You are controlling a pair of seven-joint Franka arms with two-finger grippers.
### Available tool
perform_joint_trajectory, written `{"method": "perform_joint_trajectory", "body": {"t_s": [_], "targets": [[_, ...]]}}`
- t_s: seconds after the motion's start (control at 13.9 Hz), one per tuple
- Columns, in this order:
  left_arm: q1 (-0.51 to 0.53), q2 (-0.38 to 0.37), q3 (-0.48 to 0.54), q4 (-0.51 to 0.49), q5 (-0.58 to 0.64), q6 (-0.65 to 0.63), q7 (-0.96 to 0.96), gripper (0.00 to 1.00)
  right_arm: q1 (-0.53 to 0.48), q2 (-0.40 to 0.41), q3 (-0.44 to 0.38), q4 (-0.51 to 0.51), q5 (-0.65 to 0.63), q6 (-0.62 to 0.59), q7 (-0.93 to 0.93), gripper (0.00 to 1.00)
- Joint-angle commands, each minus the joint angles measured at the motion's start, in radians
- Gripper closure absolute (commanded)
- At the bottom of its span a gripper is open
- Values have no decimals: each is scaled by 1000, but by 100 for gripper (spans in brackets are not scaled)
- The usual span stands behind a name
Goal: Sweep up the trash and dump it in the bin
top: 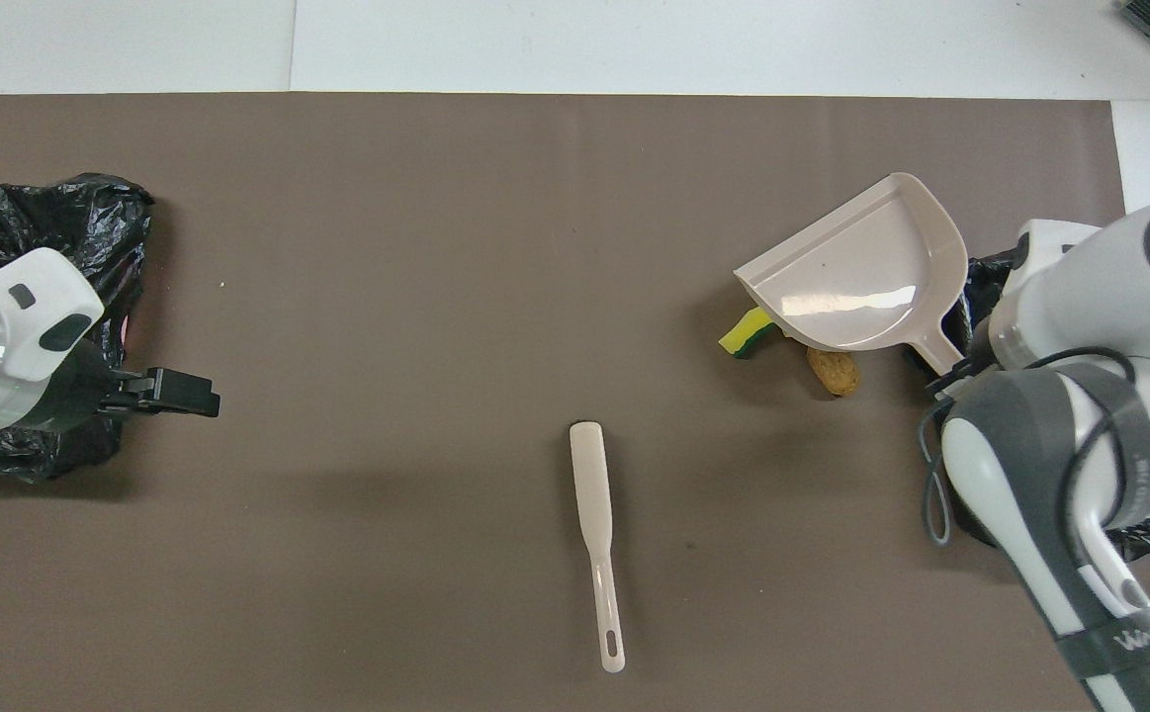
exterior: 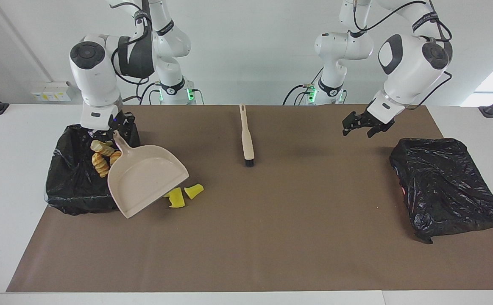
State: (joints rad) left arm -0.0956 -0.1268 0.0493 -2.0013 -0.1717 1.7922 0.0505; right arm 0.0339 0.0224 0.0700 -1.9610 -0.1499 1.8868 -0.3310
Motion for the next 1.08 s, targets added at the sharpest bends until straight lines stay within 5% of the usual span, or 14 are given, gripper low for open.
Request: {"method": "perform_joint_trajectory", "body": {"t_s": [0.0,0.29,0.86,0.93,1.0], "targets": [[23,-7,-11,134,55,-165,12,0,96,47,-4,24,56,67,209,100],[37,-13,4,286,60,-309,6,0,263,177,-4,147,70,112,540,100],[39,-43,-2,273,58,-298,-3,0,465,502,-6,448,53,126,984,97],[37,-43,-2,269,58,-297,0,0,462,501,-4,447,50,130,984,37],[37,-43,-3,268,60,-290,6,0,460,499,-6,448,46,127,977,0]]}}
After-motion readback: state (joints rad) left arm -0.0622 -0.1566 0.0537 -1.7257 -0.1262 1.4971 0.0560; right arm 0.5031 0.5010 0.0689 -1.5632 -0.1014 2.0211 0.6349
